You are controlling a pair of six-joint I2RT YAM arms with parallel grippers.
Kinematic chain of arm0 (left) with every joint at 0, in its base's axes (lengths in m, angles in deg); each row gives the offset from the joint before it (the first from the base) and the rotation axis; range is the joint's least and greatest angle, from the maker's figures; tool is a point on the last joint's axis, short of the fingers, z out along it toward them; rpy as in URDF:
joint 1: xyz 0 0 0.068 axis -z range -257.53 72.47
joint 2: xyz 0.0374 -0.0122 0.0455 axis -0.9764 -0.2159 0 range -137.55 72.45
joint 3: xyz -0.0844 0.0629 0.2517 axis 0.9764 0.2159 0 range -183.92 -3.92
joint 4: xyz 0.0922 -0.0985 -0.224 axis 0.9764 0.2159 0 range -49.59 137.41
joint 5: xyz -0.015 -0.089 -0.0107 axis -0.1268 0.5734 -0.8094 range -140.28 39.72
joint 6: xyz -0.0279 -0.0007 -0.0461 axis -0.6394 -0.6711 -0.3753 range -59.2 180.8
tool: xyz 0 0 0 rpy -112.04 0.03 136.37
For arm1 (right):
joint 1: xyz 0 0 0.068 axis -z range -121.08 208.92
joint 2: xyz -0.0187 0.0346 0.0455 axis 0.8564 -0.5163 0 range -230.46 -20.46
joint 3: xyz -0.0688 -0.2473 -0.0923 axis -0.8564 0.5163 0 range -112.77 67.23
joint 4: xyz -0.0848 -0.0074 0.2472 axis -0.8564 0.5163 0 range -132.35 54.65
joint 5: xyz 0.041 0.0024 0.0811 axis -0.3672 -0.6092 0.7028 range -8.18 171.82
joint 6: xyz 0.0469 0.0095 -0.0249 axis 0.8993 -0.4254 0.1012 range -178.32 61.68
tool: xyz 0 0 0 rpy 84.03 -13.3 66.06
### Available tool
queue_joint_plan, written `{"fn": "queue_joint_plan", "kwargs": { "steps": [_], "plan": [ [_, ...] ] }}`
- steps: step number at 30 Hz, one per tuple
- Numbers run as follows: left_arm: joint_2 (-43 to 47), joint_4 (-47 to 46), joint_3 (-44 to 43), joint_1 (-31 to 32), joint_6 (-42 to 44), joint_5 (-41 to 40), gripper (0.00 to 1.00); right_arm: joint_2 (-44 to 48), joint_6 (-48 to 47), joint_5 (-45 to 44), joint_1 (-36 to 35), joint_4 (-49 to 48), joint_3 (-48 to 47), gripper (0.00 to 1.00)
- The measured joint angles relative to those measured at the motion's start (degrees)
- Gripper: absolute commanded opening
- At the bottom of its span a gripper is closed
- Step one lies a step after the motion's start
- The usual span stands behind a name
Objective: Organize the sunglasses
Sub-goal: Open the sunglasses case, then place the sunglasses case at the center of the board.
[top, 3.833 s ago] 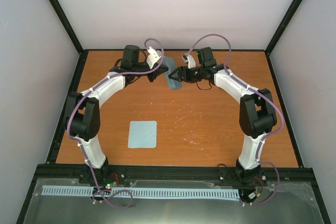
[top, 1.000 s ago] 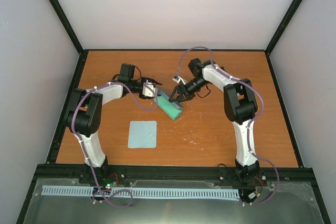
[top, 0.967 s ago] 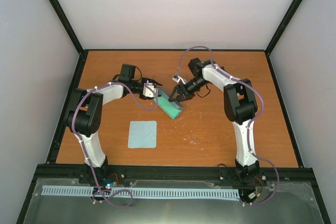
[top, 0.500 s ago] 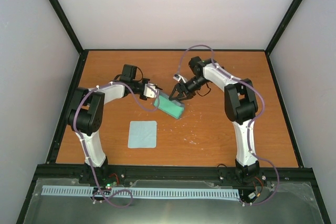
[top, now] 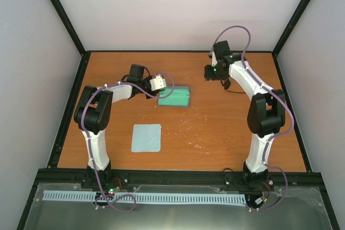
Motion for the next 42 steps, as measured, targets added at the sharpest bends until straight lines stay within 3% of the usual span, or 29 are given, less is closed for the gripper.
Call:
{"fn": "queue_joint_plan", "kwargs": {
  "steps": [7,21,27,32,42],
  "plan": [
    [-1.4,0.9,-4.1,0.8,-3.5,-8.8,0.01,1.2,3.0,-9.6,-0.8,-5.9,3.6,0.55],
    [-8.0,2.9,-13.4,4.9,-2.7,-17.0,0.13,-1.8,2.7,-9.3,-0.8,-9.2,4.3,0.50],
    [-8.2,2.7,-13.5,5.0,-1.8,-18.8,0.47,-1.9,2.5,-9.3,-0.8,-9.3,4.3,0.50],
    [-7.9,2.5,-12.8,5.0,-1.4,-19.2,0.61,-1.9,2.4,-9.3,-0.8,-9.4,4.3,0.51],
    [-2.0,0.1,-8.2,4.9,-5.2,-20.5,0.63,1.2,0.3,-12.6,-3.4,-11.8,8.6,0.49]
  ]
}}
